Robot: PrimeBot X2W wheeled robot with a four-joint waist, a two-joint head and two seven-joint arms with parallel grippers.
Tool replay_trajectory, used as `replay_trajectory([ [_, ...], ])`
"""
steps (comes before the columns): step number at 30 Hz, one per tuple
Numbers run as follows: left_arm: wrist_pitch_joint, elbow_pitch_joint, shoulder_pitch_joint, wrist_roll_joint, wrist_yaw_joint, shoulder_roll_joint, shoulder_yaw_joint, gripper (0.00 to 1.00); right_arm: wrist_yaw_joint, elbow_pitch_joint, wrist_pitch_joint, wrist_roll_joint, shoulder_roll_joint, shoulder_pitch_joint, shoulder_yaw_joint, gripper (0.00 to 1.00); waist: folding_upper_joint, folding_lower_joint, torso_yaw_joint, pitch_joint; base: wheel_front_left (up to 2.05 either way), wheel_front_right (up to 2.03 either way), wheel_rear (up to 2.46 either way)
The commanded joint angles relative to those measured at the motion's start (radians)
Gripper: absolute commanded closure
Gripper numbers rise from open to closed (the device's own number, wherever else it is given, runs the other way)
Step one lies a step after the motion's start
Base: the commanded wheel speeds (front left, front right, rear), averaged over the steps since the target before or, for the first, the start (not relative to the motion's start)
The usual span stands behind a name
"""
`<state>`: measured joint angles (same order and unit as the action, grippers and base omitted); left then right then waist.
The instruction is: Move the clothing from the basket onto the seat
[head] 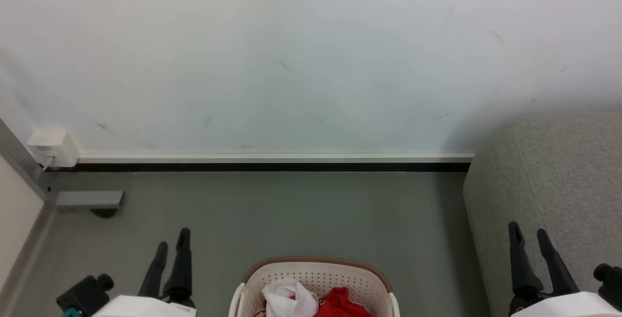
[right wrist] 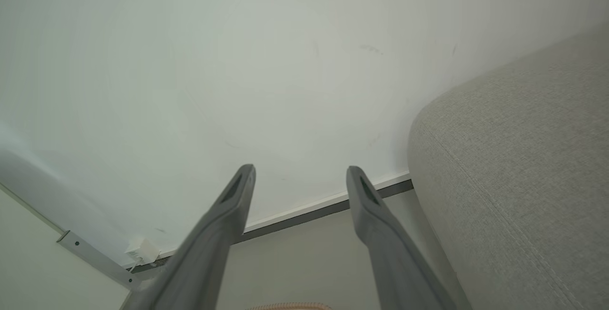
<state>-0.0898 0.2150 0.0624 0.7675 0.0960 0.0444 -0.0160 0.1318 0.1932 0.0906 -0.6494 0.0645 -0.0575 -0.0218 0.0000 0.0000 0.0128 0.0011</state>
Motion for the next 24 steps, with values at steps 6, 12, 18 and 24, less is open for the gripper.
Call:
replay_trajectory([
  [6,-0.029,-0.027,0.005,-0.146,-0.003,0.020,0.025,0.00,-0.001,0.002,0.028,0.123,0.007,-0.005,-0.003,0.00,0.0000,0.0000,0.004,0.001,0.00,0.00,0.00],
  [12,-0.046,-0.022,0.007,-0.222,-0.015,0.032,0.033,0.00,-0.001,0.012,0.045,0.200,0.006,-0.006,-0.006,0.00,0.0000,0.0000,0.006,0.002,0.00,0.00,0.00],
  [18,-0.058,-0.022,0.011,-0.284,-0.024,0.044,0.045,0.00,-0.001,0.021,0.057,0.260,0.005,-0.006,-0.004,0.00,0.0000,0.0000,0.008,0.003,0.00,0.00,0.00],
  [24,-0.075,-0.031,0.016,-0.349,-0.033,0.056,0.062,0.00,-0.001,0.034,0.074,0.325,0.002,-0.010,0.004,0.00,0.0000,0.0000,0.011,0.006,0.00,0.00,0.00],
])
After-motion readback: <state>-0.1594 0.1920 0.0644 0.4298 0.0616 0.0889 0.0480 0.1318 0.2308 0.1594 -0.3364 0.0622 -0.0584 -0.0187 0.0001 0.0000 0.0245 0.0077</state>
